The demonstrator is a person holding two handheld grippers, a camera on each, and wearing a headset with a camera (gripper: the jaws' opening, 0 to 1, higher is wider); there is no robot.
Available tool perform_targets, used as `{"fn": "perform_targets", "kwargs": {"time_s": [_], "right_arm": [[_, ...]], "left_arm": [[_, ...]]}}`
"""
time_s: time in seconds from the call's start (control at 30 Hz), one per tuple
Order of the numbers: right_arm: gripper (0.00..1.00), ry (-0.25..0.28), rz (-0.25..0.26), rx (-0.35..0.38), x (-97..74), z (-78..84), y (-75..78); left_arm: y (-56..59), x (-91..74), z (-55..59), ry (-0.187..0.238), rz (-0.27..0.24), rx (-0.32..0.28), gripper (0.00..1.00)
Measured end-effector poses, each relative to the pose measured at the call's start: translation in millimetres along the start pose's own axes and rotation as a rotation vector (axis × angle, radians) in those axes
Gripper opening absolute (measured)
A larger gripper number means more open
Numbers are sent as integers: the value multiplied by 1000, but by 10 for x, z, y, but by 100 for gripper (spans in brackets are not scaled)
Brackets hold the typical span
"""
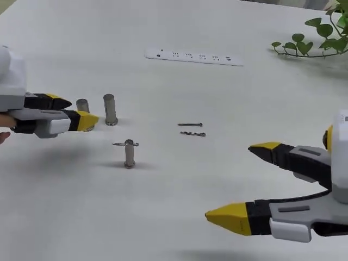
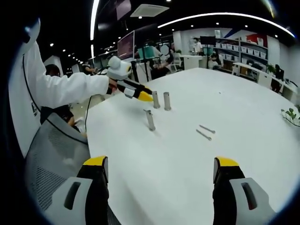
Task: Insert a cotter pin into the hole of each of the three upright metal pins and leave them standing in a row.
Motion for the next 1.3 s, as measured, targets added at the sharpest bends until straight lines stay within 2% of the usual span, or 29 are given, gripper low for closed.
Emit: {"fn": "perform_targets", "kwargs": {"time_s": [0.17, 0.23, 0.33, 0.43, 0.53, 0.6, 0.73, 0.8, 0.87, 0.9, 0.97, 1.0, 1.1, 1.3], "right_arm": [[91, 2, 16, 10, -36, 19, 24], [91, -5, 19, 13, -45, 25, 31], [90, -6, 20, 12, -49, 21, 35], [90, 6, 18, 19, -51, 7, 31], [90, 4, 20, 16, -48, 3, 34], [89, 2, 21, 14, -49, 2, 34], [89, 4, 20, 9, -58, -7, 37], [89, 4, 21, 11, -63, -3, 43], [88, 2, 20, 11, -66, 6, 44], [88, 0, 20, 12, -67, 11, 43], [88, -3, 23, 10, -67, 19, 47], [88, -3, 23, 10, -68, 20, 48], [88, 0, 29, 1, -72, 13, 54], [88, 4, 30, -5, -80, -3, 58]], "left_arm": [[8, 58, 13, -19, -10, 47, 33], [13, 85, 5, 5, 7, 1, 32], [0, 109, 2, -5, 1, 26, 28], [-2, 124, 5, 1, 4, 11, 23], [-2, 144, 26, -17, -3, 44, 17], [-3, 151, 40, -19, 1, 23, 17], [-25, 156, 37, -14, -17, 34, 11], [-25, 164, 30, -11, -15, 43, 11], [-15, 169, 22, -13, -12, 82, 10], [-14, 168, 21, -11, -11, 76, 10], [-9, 164, 27, 3, 31, 70, 11], [-8, 156, 32, 5, 28, 47, 11], [52, 174, 3, 0, 26, 111, 10], [69, 133, 1, -17, 15, 113, 9]]}}
Point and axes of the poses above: the centre of the closed fingertips' face, and the gripper's own axes: x roughly forward along the fingers, y roughly to its right, z roughly out of its underside, the point moved 8 cm from there along -x, roughly backward along the fingers, and after that the axes turned 12 degrees about x, right-handed, at the moved point
